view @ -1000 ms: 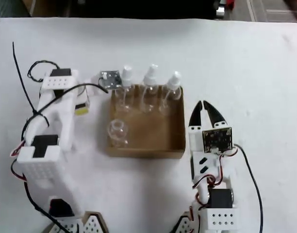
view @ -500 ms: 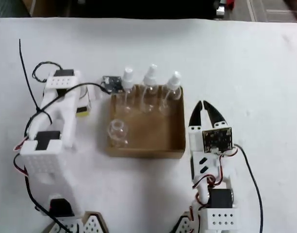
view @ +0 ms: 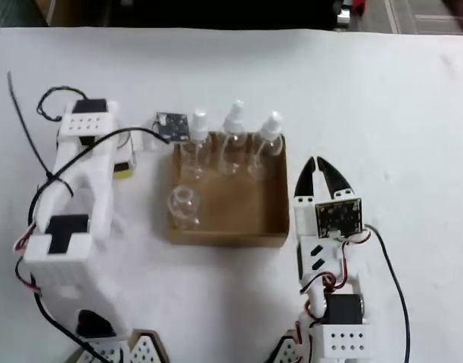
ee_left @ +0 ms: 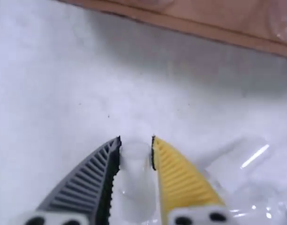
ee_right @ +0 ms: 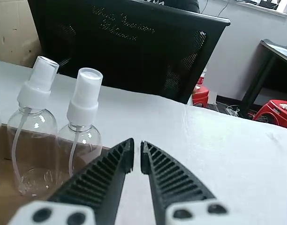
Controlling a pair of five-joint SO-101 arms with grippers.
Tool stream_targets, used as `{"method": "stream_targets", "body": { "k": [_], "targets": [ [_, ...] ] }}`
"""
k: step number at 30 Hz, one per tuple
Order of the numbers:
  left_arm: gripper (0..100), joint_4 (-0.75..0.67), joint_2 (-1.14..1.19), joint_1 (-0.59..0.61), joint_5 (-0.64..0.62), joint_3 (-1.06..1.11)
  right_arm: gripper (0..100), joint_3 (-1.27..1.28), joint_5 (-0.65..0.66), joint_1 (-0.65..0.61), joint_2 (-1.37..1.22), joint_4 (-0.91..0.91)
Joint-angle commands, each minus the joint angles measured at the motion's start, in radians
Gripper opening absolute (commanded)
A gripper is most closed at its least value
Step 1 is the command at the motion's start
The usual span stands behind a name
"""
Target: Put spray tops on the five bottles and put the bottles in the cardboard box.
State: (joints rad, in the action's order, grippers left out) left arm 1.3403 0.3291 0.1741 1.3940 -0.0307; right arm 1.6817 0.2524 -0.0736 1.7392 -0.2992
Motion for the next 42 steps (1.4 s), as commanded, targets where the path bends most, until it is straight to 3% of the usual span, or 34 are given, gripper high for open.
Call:
{"method": "stream_targets", "body": {
  "k": [1,11,19,25,34,37,42],
  "targets": [
    [2,0.054,-0.16,0.007,0.005,-0.031,1.8,0.012,0.011,-0.007,-0.001,0.001],
    [2,0.193,-0.424,-0.002,0.002,-0.028,1.8,0.012,0.011,-0.007,-0.001,0.001],
    [2,0.278,-0.694,-0.179,-0.213,-0.028,1.8,0.012,0.011,-0.007,-0.001,0.001],
    [2,0.206,-0.914,-0.355,-0.508,-0.028,1.8,0.012,0.011,-0.007,-0.001,0.001],
    [2,-0.002,-1.144,-0.453,-1.209,-0.028,1.8,0.012,0.011,-0.007,-0.001,0.001],
    [2,-0.015,-1.208,-0.484,-1.336,-0.026,1.8,0.012,0.011,-0.007,-0.001,0.001],
    [2,-0.018,-1.314,-0.498,-1.427,-0.025,1.8,0.012,0.011,-0.021,-0.001,0.001]
  ]
}}
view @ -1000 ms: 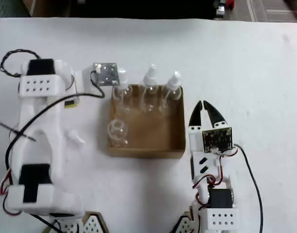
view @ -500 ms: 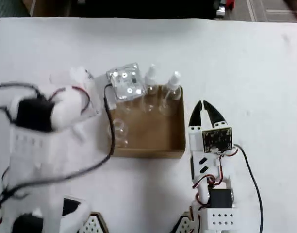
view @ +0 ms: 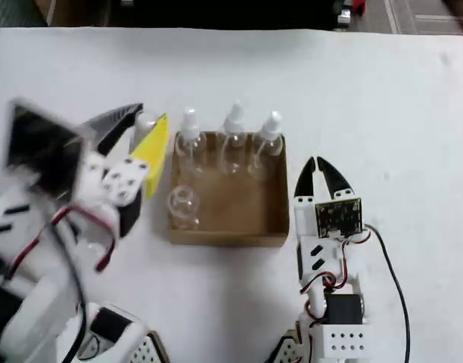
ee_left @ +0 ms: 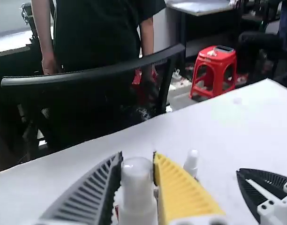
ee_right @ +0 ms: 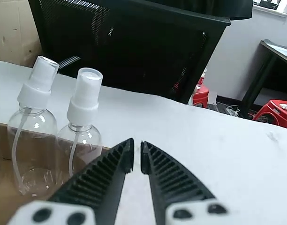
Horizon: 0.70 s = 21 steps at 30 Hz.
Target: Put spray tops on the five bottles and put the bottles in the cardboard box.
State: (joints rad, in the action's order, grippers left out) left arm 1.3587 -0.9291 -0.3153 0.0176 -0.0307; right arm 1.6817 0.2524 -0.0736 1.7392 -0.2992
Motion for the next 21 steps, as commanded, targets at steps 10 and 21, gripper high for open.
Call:
{"method": "stream_targets", "body": {
  "k": [10,21],
  "targets": [
    [2,-0.483,-0.234,0.05,-0.176,0.489,1.8,0.012,0.078,-0.05,-0.001,-0.028],
    [2,-0.726,-0.532,-0.031,0.077,0.865,1.8,0.012,0.078,-0.051,-0.001,-0.042]
  ]
}}
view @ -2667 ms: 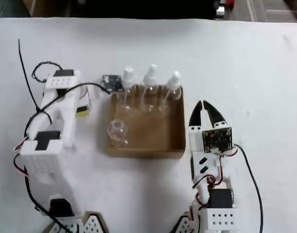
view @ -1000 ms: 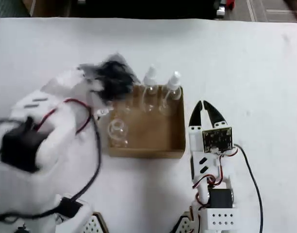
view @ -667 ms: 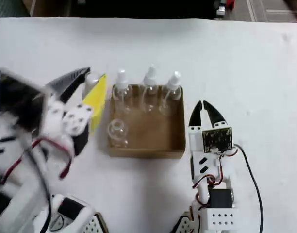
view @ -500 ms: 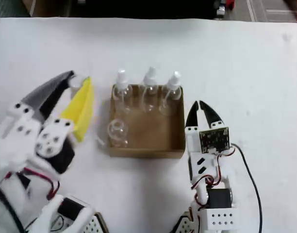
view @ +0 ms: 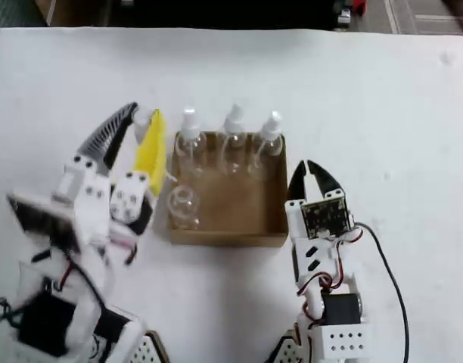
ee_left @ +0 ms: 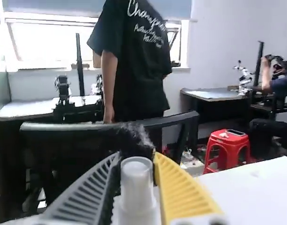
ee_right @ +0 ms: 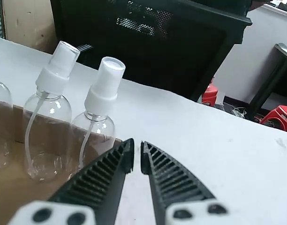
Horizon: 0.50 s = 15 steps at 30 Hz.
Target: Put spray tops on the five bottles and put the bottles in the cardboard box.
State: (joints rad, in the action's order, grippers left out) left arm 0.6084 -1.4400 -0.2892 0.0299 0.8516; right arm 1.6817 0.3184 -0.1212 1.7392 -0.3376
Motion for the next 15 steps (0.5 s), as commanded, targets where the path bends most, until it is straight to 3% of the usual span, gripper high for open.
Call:
{"method": "stream_targets", "body": {
  "k": [1,15],
  "targets": [
    [2,0.034,-0.008,-0.068,0.063,-0.025,1.8,0.012,0.012,-0.004,-0.001,-0.004],
    [2,0.035,0.16,-0.073,0.015,-0.057,1.8,0.012,0.015,-0.004,-0.001,-0.004]
  ]
}}
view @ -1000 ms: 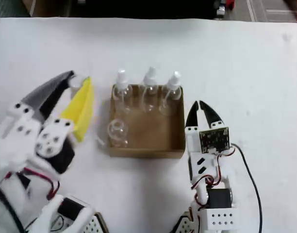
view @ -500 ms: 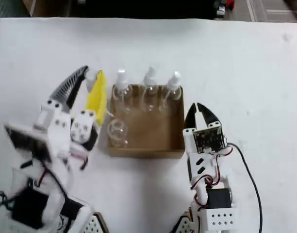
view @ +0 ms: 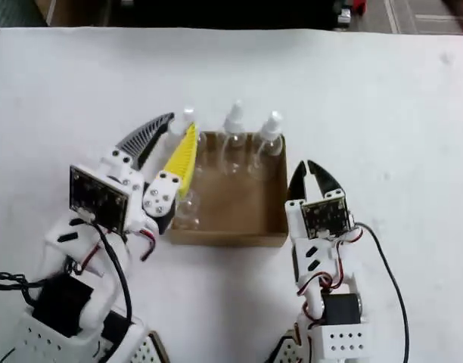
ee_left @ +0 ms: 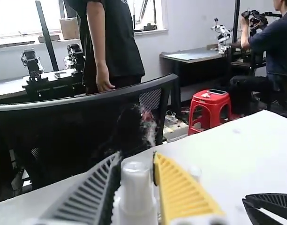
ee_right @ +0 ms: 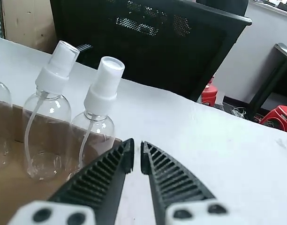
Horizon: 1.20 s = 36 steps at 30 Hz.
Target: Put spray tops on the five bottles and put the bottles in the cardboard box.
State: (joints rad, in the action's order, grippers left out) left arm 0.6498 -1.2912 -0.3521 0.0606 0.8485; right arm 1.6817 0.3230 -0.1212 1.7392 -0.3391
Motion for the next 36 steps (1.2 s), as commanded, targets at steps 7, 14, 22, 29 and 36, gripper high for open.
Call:
{"method": "stream_targets", "body": {
  "k": [7,14,22,29,36],
  "targets": [
    [2,-0.006,0.016,-0.01,-0.015,-0.049,1.8,0.012,0.012,-0.004,-0.001,-0.002],
    [2,-0.054,0.018,-0.01,-0.015,0.011,1.8,0.012,0.012,-0.004,-0.001,-0.002],
    [2,-0.173,0.016,-0.01,-0.017,0.137,1.8,0.012,0.014,-0.004,-0.001,-0.002],
    [2,-0.149,0.016,-0.012,-0.018,0.161,1.8,0.012,0.014,-0.004,-0.001,-0.002],
    [14,-0.08,0.013,-0.01,-0.143,0.176,1.8,0.012,0.015,-0.004,-0.001,-0.002]
  ]
}}
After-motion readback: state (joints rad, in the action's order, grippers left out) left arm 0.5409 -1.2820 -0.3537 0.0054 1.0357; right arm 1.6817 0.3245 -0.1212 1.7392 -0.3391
